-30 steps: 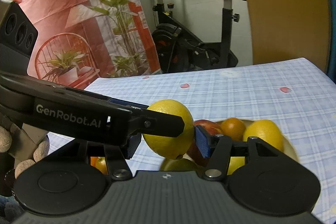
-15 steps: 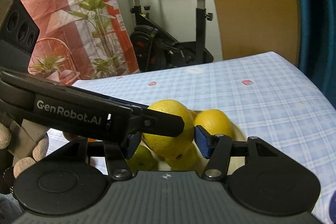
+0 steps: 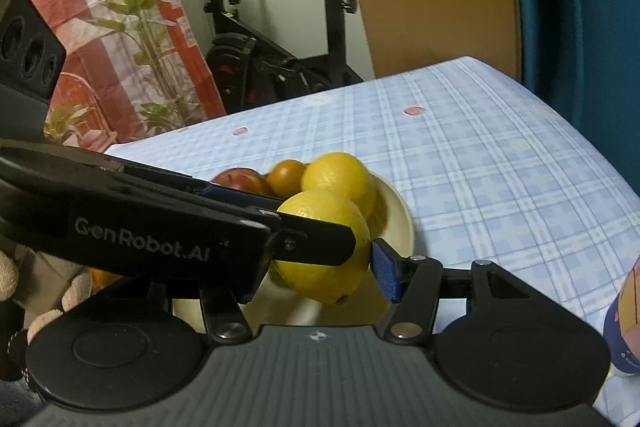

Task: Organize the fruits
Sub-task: 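Carry the lemon over the beige plate with the left gripper, then lower the lemon onto the plate and open the left gripper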

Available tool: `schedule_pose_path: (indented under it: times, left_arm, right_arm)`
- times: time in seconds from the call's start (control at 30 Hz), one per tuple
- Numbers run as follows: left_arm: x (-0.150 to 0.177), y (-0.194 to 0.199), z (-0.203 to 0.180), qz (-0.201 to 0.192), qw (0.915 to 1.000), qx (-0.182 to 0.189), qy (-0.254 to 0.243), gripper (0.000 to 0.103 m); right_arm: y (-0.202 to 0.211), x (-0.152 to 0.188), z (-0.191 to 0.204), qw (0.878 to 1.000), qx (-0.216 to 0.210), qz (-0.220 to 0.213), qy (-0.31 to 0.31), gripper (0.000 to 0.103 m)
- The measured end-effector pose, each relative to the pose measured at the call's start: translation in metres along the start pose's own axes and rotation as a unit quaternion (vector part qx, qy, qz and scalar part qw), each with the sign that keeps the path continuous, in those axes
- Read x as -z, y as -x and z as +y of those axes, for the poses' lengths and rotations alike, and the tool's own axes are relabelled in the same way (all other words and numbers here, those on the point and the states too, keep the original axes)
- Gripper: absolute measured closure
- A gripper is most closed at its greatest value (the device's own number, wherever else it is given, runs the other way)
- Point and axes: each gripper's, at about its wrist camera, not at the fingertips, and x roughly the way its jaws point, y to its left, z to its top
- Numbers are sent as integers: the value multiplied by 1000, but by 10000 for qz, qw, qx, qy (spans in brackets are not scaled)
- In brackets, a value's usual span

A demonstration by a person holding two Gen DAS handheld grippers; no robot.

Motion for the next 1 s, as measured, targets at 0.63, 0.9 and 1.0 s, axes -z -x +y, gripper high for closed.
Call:
schedule_pose_path:
  times: [0.63, 0.9, 1.0]
  left_arm:
    - [0, -11, -2, -83, 9997, -213, 2, 46]
    - [1, 9, 7, -222, 9991, -351, 69, 45]
    - [0, 18, 9, -267, 9988, -402, 94, 45]
  right_arm:
    - [-25, -3, 0, 9988, 312, 69, 384, 44]
    - [-27, -6, 2, 9983, 354, 92, 447, 43]
    - [-25, -8, 4, 9981, 352, 60, 508, 43]
